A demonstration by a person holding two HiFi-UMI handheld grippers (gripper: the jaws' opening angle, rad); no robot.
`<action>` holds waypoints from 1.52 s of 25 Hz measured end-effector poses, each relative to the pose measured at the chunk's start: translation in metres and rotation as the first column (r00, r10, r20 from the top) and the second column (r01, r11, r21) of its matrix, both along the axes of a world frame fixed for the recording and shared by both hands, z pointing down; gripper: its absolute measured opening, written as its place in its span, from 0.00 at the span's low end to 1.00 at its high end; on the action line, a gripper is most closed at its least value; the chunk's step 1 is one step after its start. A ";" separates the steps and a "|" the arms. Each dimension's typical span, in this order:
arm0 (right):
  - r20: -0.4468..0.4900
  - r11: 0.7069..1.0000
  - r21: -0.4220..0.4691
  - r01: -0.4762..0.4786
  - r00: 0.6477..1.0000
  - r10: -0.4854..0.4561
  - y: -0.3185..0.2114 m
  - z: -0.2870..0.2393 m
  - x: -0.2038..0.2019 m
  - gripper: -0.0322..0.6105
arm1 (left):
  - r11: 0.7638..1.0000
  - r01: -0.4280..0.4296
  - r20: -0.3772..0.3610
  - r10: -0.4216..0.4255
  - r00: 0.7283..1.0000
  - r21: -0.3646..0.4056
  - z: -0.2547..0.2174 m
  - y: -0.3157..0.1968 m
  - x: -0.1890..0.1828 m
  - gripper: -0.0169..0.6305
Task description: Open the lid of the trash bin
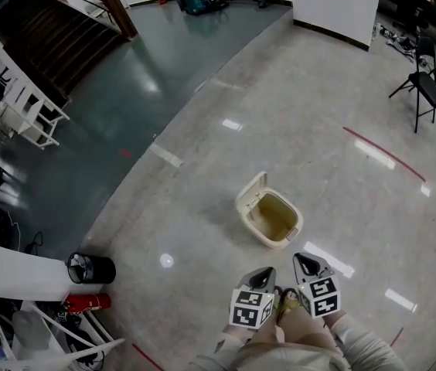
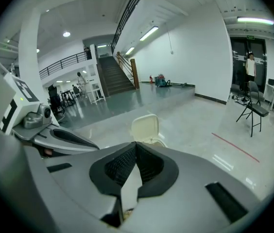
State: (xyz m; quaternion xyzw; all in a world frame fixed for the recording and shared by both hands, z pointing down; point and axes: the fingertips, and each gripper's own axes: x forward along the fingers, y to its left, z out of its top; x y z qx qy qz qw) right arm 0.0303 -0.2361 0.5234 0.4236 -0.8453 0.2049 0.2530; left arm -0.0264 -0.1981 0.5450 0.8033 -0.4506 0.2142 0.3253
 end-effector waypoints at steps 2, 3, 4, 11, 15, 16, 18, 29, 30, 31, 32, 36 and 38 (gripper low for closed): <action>0.022 1.000 0.021 -0.010 1.000 0.009 0.008 -0.022 0.005 0.05 | 1.000 -0.003 -0.008 0.003 1.000 0.021 -0.019 0.007 -0.001 0.03; 0.029 0.999 0.033 -0.013 1.000 0.012 0.011 -0.032 0.007 0.05 | 1.000 -0.003 -0.013 0.003 1.000 0.031 -0.028 0.010 -0.002 0.03; 0.034 0.999 0.043 -0.015 0.999 0.014 0.014 -0.041 0.009 0.05 | 0.999 -0.001 -0.019 0.002 1.000 0.039 -0.036 0.012 -0.003 0.03; 0.082 0.995 0.094 -0.022 0.997 0.014 0.037 -0.088 0.015 0.05 | 0.996 0.026 -0.052 -0.022 0.998 0.084 -0.079 0.020 -0.012 0.03; 0.105 0.991 0.131 -0.031 0.994 0.017 0.040 -0.107 0.013 0.05 | 0.991 0.027 -0.063 -0.019 0.998 0.134 -0.102 0.017 -0.014 0.03; 0.105 0.990 0.141 -0.029 0.994 0.014 0.040 -0.110 0.013 0.05 | 0.989 0.025 -0.062 -0.016 0.998 0.148 -0.106 0.015 -0.014 0.03; 0.103 0.987 0.160 -0.021 0.995 0.005 0.040 -0.116 0.013 0.05 | 0.985 0.018 -0.054 -0.009 0.999 0.174 -0.113 0.013 -0.012 0.03; 0.103 0.979 0.205 -0.006 0.995 -0.016 0.044 -0.128 0.012 0.05 | 0.976 0.003 -0.040 0.006 0.999 0.216 -0.122 0.013 -0.006 0.03; 0.103 0.979 0.206 -0.005 0.994 -0.017 0.045 -0.129 0.013 0.05 | 0.976 0.004 -0.041 0.005 0.999 0.216 -0.122 0.013 -0.005 0.03; 0.102 0.979 0.206 -0.005 0.995 -0.017 0.045 -0.130 0.013 0.05 | 0.976 0.004 -0.041 0.005 0.999 0.216 -0.123 0.013 -0.004 0.03; 0.100 0.978 0.207 -0.005 0.995 -0.016 0.045 -0.131 0.014 0.05 | 0.976 0.005 -0.040 0.004 0.999 0.216 -0.123 0.014 -0.004 0.03; 0.095 0.978 0.210 -0.001 0.995 -0.020 0.048 -0.132 0.013 0.05 | 0.977 0.009 -0.043 0.000 0.999 0.214 -0.120 0.018 -0.005 0.03; 0.093 0.977 0.214 0.000 0.995 -0.020 0.050 -0.131 0.013 0.05 | 0.977 0.007 -0.046 0.003 0.999 0.215 -0.119 0.018 -0.004 0.03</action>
